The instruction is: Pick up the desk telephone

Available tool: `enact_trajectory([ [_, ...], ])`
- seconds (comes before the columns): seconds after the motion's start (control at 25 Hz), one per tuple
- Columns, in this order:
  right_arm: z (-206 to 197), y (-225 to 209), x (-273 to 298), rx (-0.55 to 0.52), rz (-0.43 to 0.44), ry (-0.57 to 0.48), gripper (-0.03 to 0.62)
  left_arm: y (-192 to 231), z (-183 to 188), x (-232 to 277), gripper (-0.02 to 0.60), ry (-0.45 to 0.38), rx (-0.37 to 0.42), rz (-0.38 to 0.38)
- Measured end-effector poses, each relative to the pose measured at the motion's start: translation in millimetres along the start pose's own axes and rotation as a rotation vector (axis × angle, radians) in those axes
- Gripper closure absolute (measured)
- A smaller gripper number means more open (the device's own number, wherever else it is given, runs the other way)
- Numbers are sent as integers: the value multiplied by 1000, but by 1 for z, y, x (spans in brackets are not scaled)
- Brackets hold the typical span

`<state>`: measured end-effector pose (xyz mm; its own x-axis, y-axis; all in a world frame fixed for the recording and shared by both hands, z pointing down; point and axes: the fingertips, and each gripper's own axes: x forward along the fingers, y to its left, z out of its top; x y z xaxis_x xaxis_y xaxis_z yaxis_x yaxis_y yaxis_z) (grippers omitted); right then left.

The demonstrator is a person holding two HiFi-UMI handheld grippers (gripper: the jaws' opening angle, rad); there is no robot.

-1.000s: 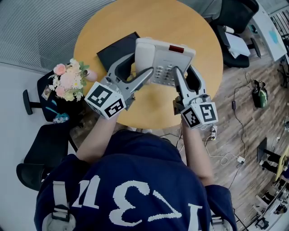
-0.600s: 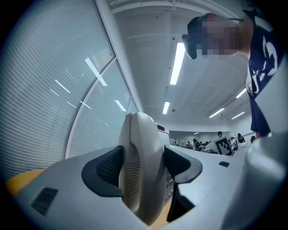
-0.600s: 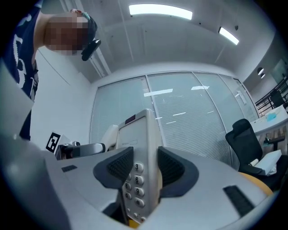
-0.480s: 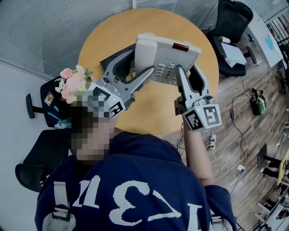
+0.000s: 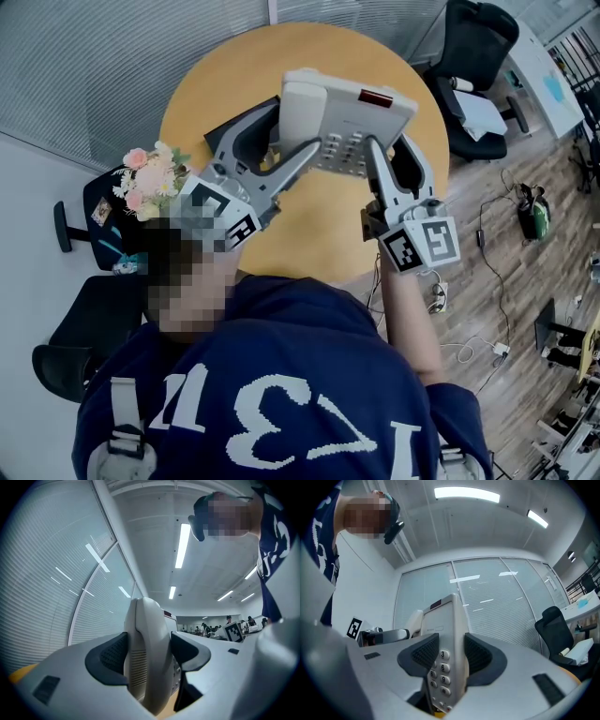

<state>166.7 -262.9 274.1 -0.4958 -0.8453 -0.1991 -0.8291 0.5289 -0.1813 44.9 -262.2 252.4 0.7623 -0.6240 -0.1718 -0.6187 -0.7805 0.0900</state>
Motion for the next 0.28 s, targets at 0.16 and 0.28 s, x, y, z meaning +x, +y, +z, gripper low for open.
enact_trajectory([
  [0.16, 3, 3, 0, -18, 2, -7, 407, -1, 3, -2, 287, -7, 13, 4],
  [0.28, 6, 3, 0, -29, 6, -9, 407, -2, 4, -2, 287, -15, 15, 2],
])
